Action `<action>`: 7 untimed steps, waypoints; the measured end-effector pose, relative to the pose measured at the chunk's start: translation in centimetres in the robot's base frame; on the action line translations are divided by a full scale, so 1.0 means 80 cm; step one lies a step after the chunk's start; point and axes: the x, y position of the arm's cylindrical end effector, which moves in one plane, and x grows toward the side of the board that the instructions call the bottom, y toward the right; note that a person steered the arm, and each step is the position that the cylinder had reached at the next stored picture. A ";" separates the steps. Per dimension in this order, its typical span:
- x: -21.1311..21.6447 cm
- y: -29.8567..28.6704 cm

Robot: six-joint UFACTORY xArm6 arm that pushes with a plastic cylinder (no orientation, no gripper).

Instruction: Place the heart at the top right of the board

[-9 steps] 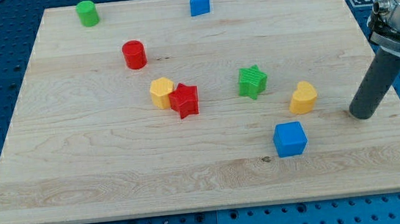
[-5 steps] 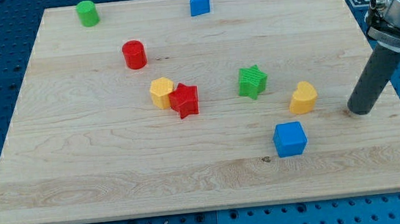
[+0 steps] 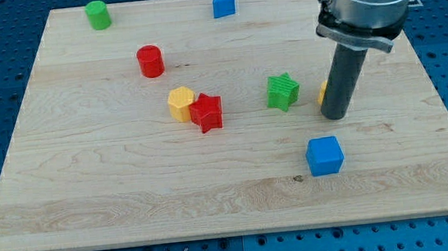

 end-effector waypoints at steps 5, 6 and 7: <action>-0.077 -0.012; -0.079 -0.008; -0.079 0.031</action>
